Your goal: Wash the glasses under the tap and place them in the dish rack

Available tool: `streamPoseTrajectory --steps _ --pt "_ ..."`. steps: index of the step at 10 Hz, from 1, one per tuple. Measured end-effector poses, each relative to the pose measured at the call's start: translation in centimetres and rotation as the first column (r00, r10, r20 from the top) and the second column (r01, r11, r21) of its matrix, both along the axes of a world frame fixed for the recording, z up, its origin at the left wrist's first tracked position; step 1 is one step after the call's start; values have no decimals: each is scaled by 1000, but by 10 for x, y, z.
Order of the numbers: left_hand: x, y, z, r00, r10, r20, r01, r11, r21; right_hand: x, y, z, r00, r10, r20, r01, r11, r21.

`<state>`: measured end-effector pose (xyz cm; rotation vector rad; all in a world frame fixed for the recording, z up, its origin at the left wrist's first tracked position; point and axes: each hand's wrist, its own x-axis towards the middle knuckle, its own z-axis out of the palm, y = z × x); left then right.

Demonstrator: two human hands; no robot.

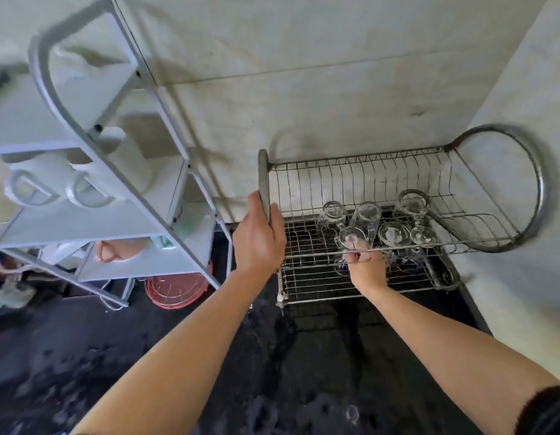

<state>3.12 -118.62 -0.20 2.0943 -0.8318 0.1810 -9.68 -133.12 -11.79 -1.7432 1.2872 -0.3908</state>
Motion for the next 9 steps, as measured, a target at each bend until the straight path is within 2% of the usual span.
streamPoseTrajectory --steps 1,4,5,6,7,8,9 --pt "-1 -1 -2 1000 15 -10 -15 1000 -15 2 1 -7 998 56 22 -56 998 -10" --pt "-2 0 -5 999 -2 -48 0 999 -37 0 1 -22 998 68 -4 -69 995 -67" --pt "0 0 -7 999 -9 -38 8 1000 -27 1 -3 -21 990 104 -96 -107 994 -22" --pt "1 0 -8 999 -19 -47 18 1000 -16 -3 -7 -23 951 145 -274 -163 986 -44" --pt "0 2 -6 997 -21 -69 21 1000 -7 -18 -1 -10 926 177 -332 -224 969 -108" --pt "-1 3 -4 995 -35 -88 34 999 -10 -41 2 -4 846 268 -460 -345 934 -90" --pt "-2 5 -2 990 -41 -135 41 999 -1 -59 3 6 714 371 -594 -463 886 -4"
